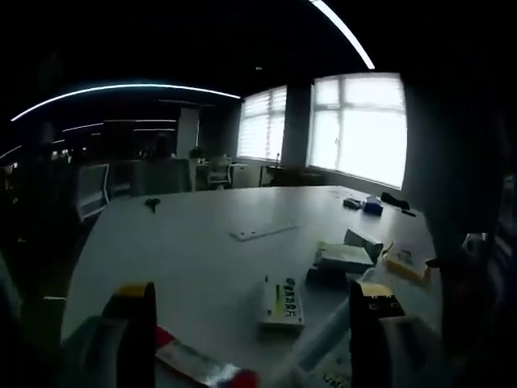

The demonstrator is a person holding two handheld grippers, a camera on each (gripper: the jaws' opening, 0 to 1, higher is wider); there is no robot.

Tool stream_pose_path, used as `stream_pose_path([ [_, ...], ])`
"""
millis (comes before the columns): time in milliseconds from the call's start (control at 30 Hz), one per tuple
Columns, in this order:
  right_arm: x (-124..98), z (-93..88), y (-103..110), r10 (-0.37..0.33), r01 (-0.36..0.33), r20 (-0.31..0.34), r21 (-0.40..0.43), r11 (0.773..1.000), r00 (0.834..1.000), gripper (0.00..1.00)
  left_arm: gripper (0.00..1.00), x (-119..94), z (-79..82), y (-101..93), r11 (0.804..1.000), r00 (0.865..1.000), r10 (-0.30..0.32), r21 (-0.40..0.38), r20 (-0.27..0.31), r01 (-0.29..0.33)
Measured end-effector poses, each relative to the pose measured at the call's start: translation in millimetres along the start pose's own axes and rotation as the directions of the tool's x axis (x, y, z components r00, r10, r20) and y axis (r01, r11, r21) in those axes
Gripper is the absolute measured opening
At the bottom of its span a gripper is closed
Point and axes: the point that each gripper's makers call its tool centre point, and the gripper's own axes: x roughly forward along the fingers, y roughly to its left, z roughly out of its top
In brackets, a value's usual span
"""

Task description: Arrange the small medicine boxes into an aligned row inside the storage area until every box is upright, visible, and separated from the surrounding clutter.

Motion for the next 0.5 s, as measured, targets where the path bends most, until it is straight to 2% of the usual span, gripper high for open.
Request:
stream_pose_path([
  [67, 2, -1.8, 1, 0.004, -0.004, -0.004, 0.002, 1.0, 1.0, 0.91, 0.99, 0, -0.5, -3.6, 1.0, 1.0, 0.005, -0.003, -0.003, -0.005],
  [100, 3, -2.7, 1, 0.002, -0.002, -0.006, -0.008, 1.0, 1.0, 0.91, 0.99, 3, 2.3, -1.4, 1.0, 1.0, 0.009, 0.019, 0.0, -0.009],
  [200, 4, -4.9, 1, 0.01, -0.011, -0.016, -0.002, 1.0, 1.0, 0.91, 0.99, 12, -0.3, 5.0, 1.0, 0.999, 0.009, 0.007, -0.041, -0.008],
  [267, 3, -4.4, 0, 0.01, -0.01, -0.014, -0.006, 1.0, 1.0, 0.91, 0.99, 6, -3.9, 3.1, 1.0, 0.999, 0.016, 0.004, -0.04, -0.016],
  [367, 0, -3.9, -3, 0.01, -0.01, -0.013, -0.001, 1.0, 1.0, 0.91, 0.99, 10, -5.1, 4.8, 1.0, 0.999, 0.027, -0.002, -0.038, -0.027],
  [500, -1, -5.9, -6, -0.005, 0.004, -0.025, -0.011, 1.0, 1.0, 0.91, 0.99, 18, -14.6, 9.4, 0.999, 0.995, 0.048, 0.02, -0.085, -0.046],
])
